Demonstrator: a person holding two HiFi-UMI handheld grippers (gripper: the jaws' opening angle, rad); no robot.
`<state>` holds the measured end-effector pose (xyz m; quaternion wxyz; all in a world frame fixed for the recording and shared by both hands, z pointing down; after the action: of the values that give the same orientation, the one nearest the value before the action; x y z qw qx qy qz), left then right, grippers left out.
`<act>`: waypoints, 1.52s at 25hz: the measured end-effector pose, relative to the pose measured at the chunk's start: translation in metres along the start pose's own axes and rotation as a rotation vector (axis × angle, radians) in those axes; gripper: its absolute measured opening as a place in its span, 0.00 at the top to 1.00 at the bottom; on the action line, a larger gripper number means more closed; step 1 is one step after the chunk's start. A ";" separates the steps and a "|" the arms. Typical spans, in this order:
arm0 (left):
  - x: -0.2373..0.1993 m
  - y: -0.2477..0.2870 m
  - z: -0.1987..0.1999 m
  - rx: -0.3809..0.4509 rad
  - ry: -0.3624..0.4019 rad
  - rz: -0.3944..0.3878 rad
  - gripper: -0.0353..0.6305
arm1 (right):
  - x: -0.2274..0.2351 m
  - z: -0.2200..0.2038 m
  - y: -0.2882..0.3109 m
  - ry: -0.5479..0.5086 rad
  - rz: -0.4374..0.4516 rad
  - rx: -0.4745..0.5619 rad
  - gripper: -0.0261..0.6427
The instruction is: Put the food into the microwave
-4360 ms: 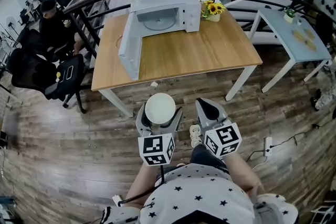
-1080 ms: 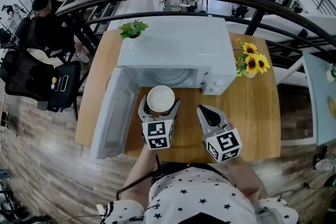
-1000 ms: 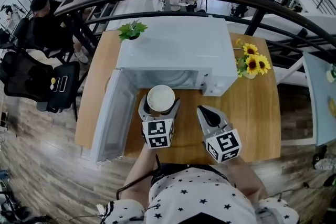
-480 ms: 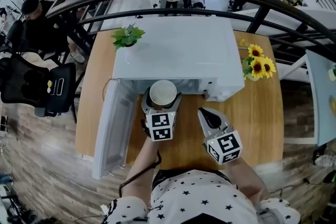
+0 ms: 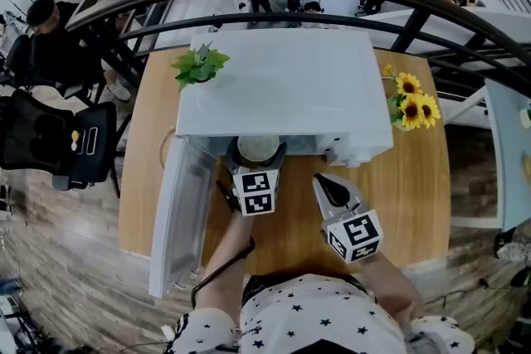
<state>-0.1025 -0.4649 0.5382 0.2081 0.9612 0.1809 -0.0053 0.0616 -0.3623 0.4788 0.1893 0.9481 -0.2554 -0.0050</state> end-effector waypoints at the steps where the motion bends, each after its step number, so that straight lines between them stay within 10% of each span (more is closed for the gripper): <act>1: -0.002 0.003 -0.001 -0.005 -0.001 0.000 0.21 | 0.001 -0.001 0.001 0.001 -0.003 -0.003 0.95; 38: -0.017 0.060 -0.016 -0.119 0.038 0.064 0.21 | -0.003 -0.008 0.008 0.020 -0.006 -0.039 0.95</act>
<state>-0.0981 -0.5148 0.5785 0.2614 0.9524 0.1538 0.0303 0.0559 -0.3645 0.4886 0.2101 0.9451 -0.2503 -0.0011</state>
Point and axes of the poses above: the fingertips, and each gripper's own axes: y forward along the fingers, x to its right, z out of its top, the point moved 5 cm from there along -y, backward along the fingers, and after that the axes turned 9 degrees about -z, right-handed, at the moved point
